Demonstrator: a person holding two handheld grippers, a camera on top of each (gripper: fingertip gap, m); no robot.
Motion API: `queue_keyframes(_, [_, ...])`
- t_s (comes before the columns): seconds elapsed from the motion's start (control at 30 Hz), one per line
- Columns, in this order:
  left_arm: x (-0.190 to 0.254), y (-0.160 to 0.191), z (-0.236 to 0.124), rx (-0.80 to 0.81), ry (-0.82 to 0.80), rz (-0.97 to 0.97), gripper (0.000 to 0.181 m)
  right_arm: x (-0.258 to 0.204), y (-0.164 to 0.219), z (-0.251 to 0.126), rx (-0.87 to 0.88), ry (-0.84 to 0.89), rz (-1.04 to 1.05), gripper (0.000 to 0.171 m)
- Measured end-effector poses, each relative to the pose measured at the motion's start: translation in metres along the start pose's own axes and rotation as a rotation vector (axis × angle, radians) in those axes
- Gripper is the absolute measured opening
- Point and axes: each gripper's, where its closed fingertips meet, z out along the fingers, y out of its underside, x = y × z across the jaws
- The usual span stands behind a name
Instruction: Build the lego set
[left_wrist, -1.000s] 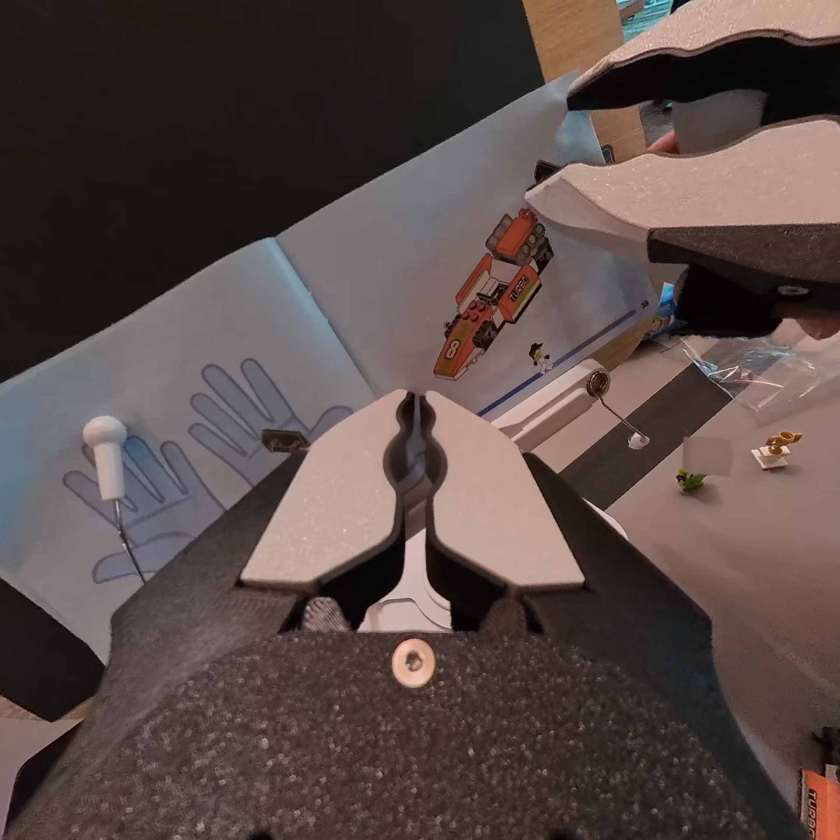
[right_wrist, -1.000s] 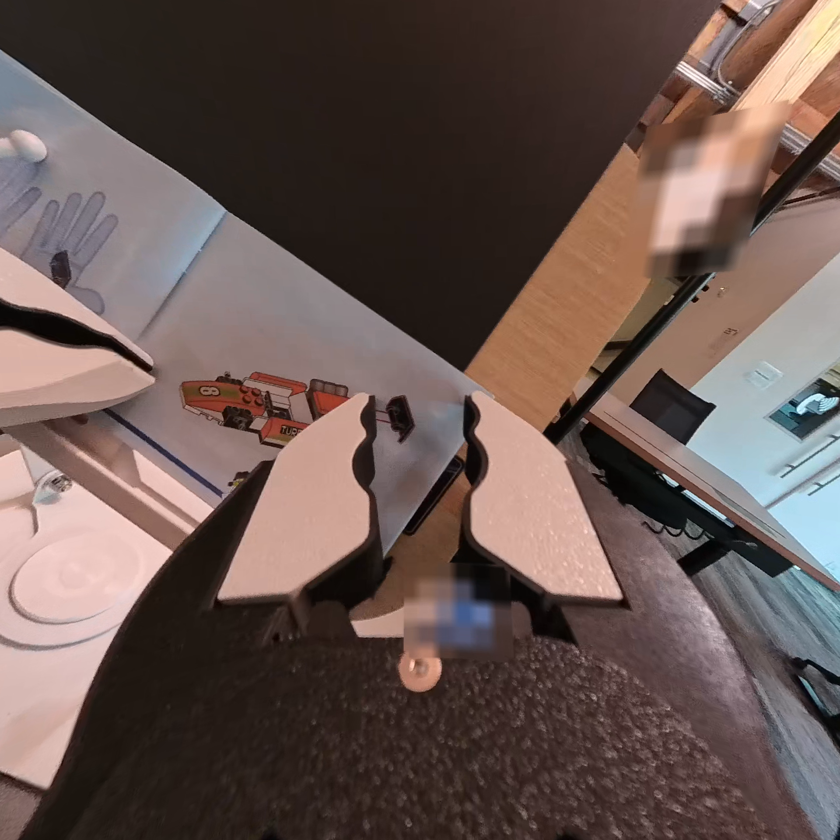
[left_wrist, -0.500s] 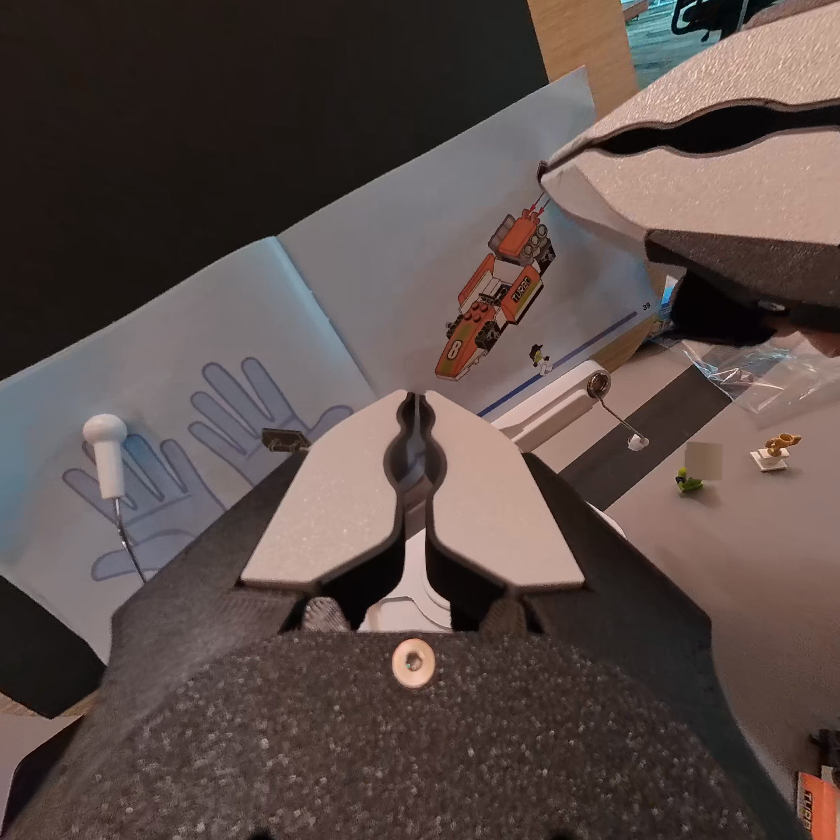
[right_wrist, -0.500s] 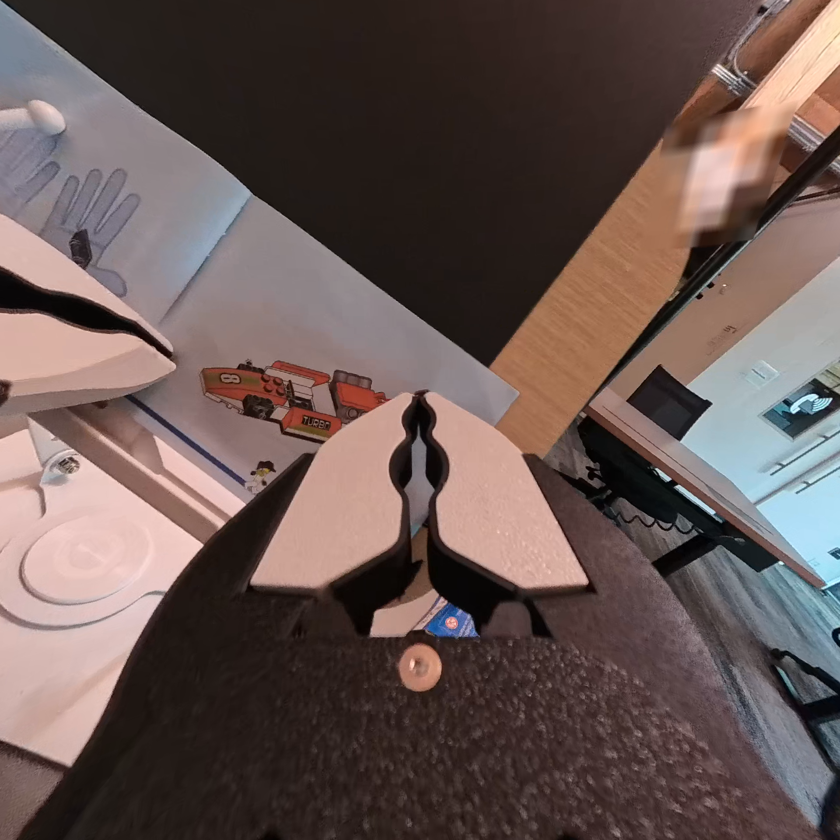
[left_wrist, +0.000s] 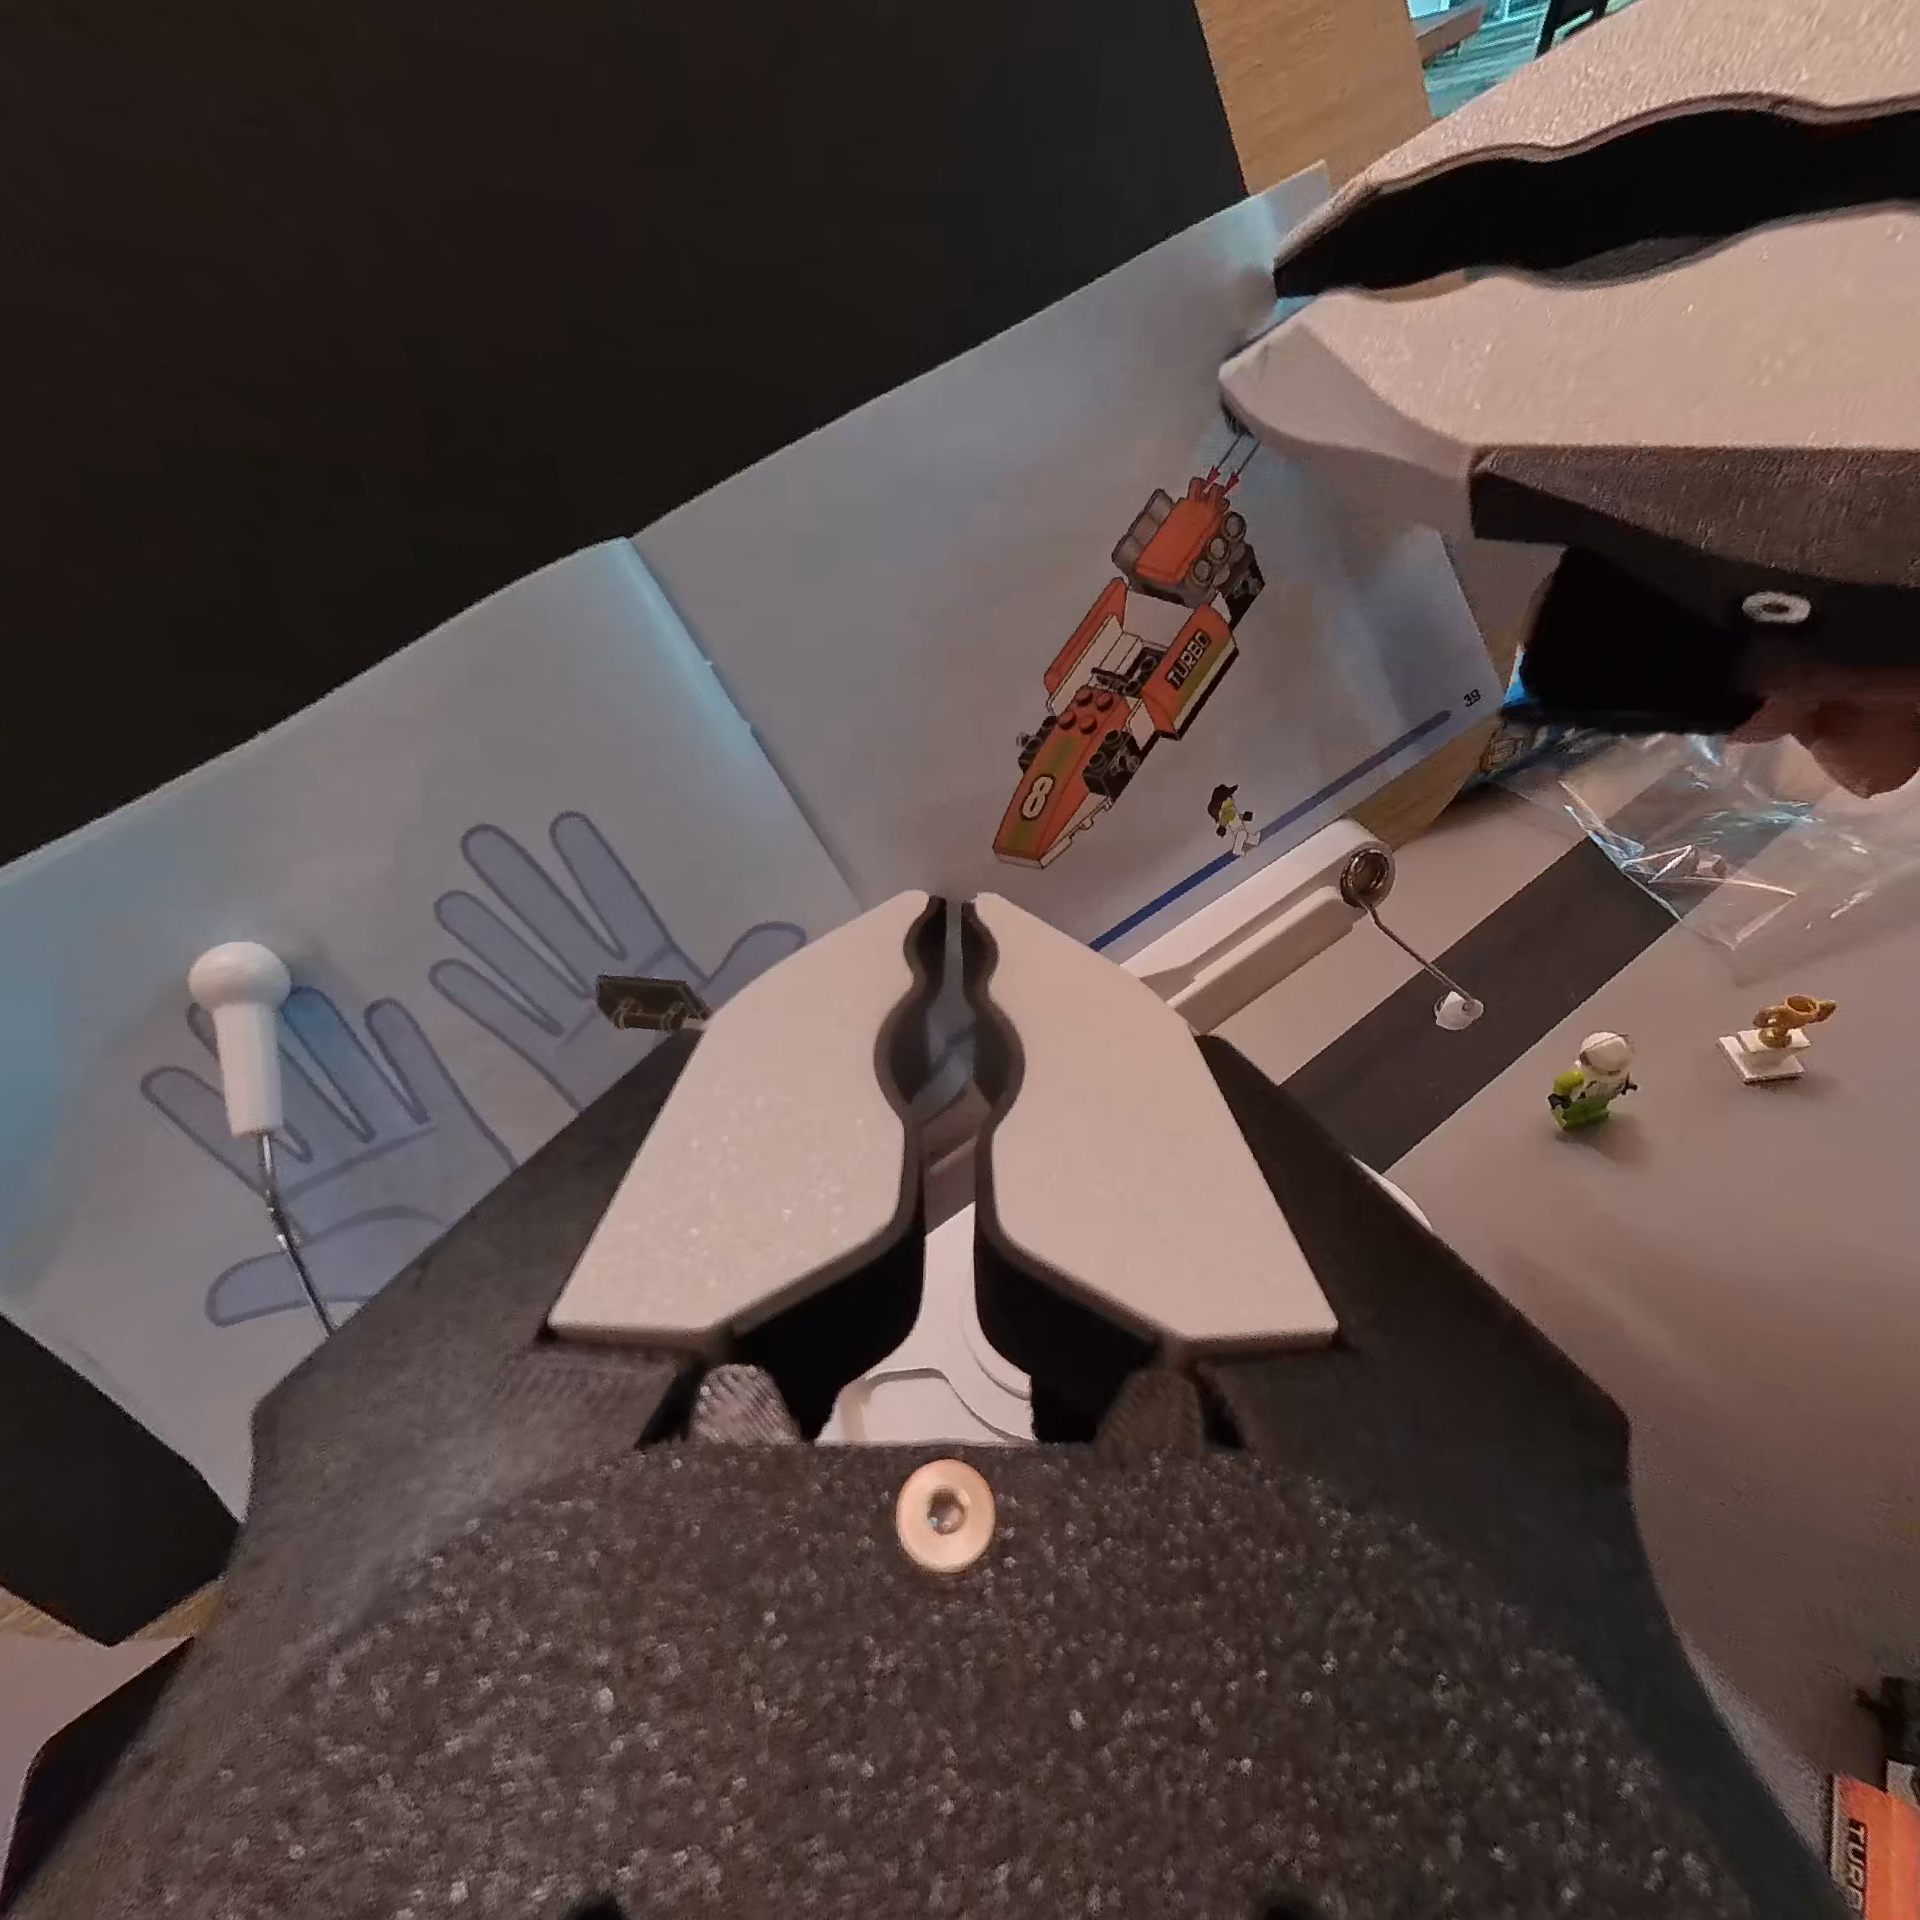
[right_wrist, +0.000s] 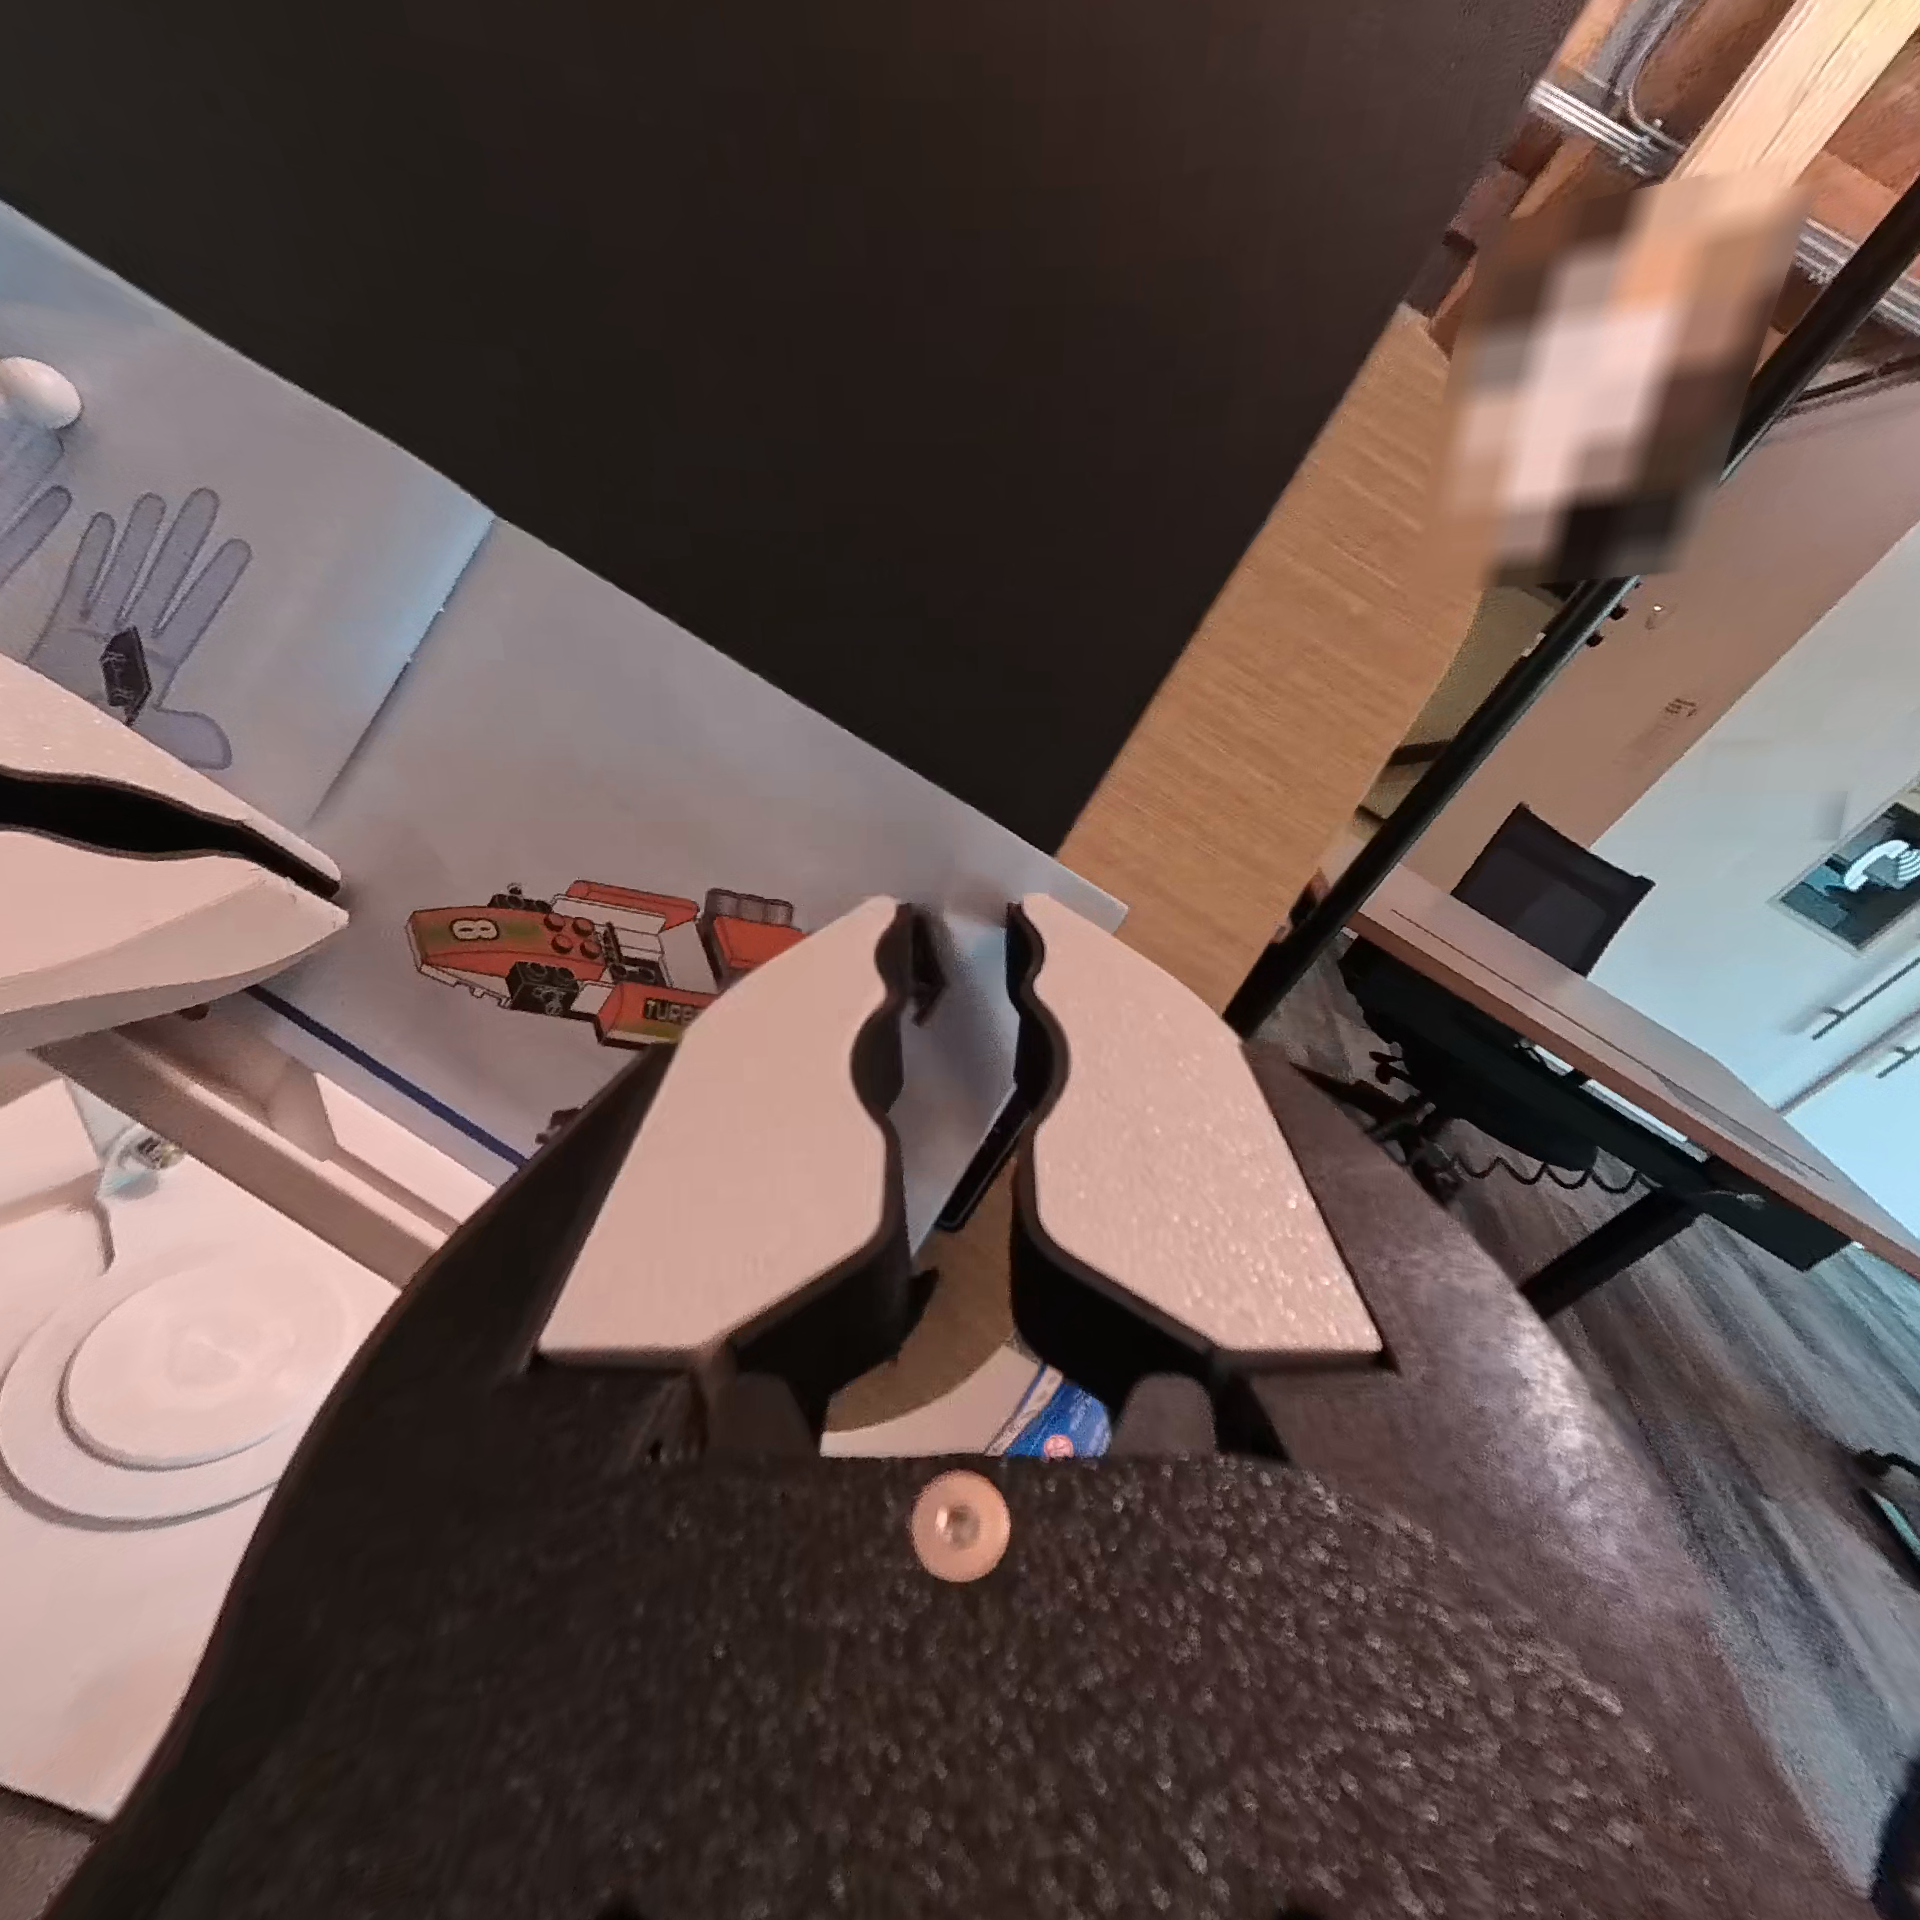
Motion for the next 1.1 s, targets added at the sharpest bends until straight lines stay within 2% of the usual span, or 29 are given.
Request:
queue_keyframes(0.1, [0.000,0.000,0.000,-0.001,0.001,-0.001,0.002,0.000,0.001,-0.001,-0.007,0.000,-0.014,0.010])
queue_keyframes(0.17, [0.000,0.000,0.000,-0.003,0.001,-0.004,0.002,-0.004,0.001,-0.001,-0.009,-0.001,-0.036,0.000])
queue_keyframes(0.3, [0.000,0.001,-0.001,-0.007,0.002,0.004,0.002,-0.005,0.000,-0.003,-0.013,0.001,-0.049,0.000])
queue_keyframes(0.33, [0.000,0.001,-0.001,-0.006,0.003,0.007,0.002,-0.001,-0.003,-0.004,0.000,0.021,-0.051,0.002])
queue_keyframes(0.4, [0.000,0.001,-0.002,-0.004,0.003,0.011,0.002,0.002,-0.005,-0.004,0.002,0.020,-0.035,0.028])
queue_keyframes(0.43, [0.000,0.001,-0.001,-0.004,0.002,0.011,0.001,0.001,-0.003,-0.002,-0.011,0.007,-0.020,0.034])
queue_keyframes(0.5, [0.000,0.001,0.000,-0.005,0.001,0.007,0.003,0.001,-0.001,0.001,-0.010,0.007,-0.014,0.034])
queue_keyframes(0.73, [0.000,0.001,0.001,-0.006,0.003,-0.002,0.004,-0.002,0.000,0.004,-0.007,0.012,0.025,0.023])
queue_keyframes(0.9, [0.000,0.001,0.000,-0.012,0.005,-0.003,0.004,-0.001,0.003,0.003,-0.014,0.012,0.037,0.001])
queue_keyframes(1.03, [0.001,0.002,-0.001,-0.013,0.005,0.002,0.003,0.000,0.002,0.000,-0.024,0.005,0.017,0.000])
queue_keyframes(1.07, [0.000,0.002,-0.001,-0.010,0.006,0.005,0.003,0.003,-0.001,-0.002,-0.013,0.022,0.014,0.005])
queue_keyframes(1.1, [0.000,0.002,-0.001,-0.005,0.006,0.007,0.002,0.006,-0.004,-0.003,0.002,0.031,0.012,0.018])
